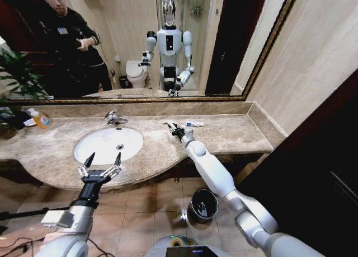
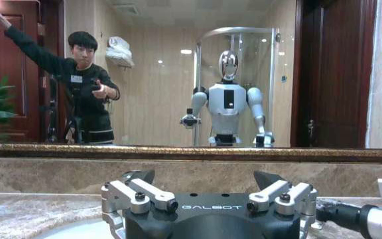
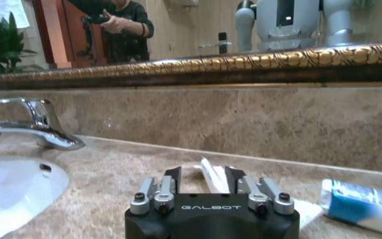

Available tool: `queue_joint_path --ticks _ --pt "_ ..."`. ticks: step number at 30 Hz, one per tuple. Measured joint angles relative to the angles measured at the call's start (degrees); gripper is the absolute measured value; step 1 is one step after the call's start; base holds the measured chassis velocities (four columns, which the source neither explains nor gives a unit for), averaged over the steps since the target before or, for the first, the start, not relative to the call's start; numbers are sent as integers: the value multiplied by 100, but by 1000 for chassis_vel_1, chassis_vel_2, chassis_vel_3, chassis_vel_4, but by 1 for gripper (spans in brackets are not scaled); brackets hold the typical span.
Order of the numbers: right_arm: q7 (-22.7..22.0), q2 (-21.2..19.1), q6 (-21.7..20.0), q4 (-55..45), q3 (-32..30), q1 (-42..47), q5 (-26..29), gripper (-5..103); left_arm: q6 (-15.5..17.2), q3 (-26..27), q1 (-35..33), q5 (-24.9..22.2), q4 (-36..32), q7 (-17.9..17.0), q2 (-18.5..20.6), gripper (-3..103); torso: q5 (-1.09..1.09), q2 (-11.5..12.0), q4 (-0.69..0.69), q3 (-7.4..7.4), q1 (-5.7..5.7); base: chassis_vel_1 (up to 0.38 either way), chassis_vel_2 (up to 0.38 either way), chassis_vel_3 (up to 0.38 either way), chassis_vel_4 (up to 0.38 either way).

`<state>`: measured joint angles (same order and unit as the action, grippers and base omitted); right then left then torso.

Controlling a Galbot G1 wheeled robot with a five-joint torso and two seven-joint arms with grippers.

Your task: Pick up the trash from the sink and place it in the trash bin.

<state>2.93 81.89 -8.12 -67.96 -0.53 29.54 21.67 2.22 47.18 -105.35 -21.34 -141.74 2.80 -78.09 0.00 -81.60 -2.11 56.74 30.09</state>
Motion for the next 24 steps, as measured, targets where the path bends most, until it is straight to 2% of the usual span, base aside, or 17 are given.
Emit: queue_joint_path --ticks 1,5,6,11,12,13,16,18,20,22,24 --pt "6 -15 0 -11 -7 45 -8 50 0 0 0 0 0 0 0 100 1 0 0 0 0 0 0 0 0" --pt "44 -36 1 -15 -44 108 -57 56 0 0 0 0 0 0 0 100 0 0 0 0 0 0 0 0 0" --pt "69 -34 6 13 -66 118 -92 61 0 0 0 0 0 0 0 100 0 0 0 0 0 0 0 0 0" --pt "97 33 35 183 -155 106 -185 52 0 0 0 0 0 0 0 100 0 -1 0 0 0 0 0 0 0" --pt "103 59 55 248 -180 97 -213 47 0 0 0 0 0 0 0 100 0 -1 0 0 0 0 0 0 0" --pt "114 81 92 325 -199 89 -228 39 0 0 0 0 0 0 0 100 0 -1 0 0 0 0 0 0 0" --pt "134 117 168 477 -251 87 -283 40 0 0 0 0 0 0 0 100 0 -1 0 0 0 0 0 0 0" --pt "161 144 246 608 -331 86 -353 46 0 0 0 0 0 0 0 100 0 -1 0 0 0 0 0 0 0" --pt "169 149 281 652 -374 86 -377 38 0 0 0 0 0 0 0 100 0 -1 0 0 0 0 0 0 0" --pt "169 147 290 655 -388 87 -379 38 0 0 0 0 0 0 0 100 1 -1 0 0 0 0 0 0 0" --pt "166 129 303 630 -400 98 -379 30 0 0 0 0 0 0 0 100 0 -1 0 0 0 0 0 0 0"
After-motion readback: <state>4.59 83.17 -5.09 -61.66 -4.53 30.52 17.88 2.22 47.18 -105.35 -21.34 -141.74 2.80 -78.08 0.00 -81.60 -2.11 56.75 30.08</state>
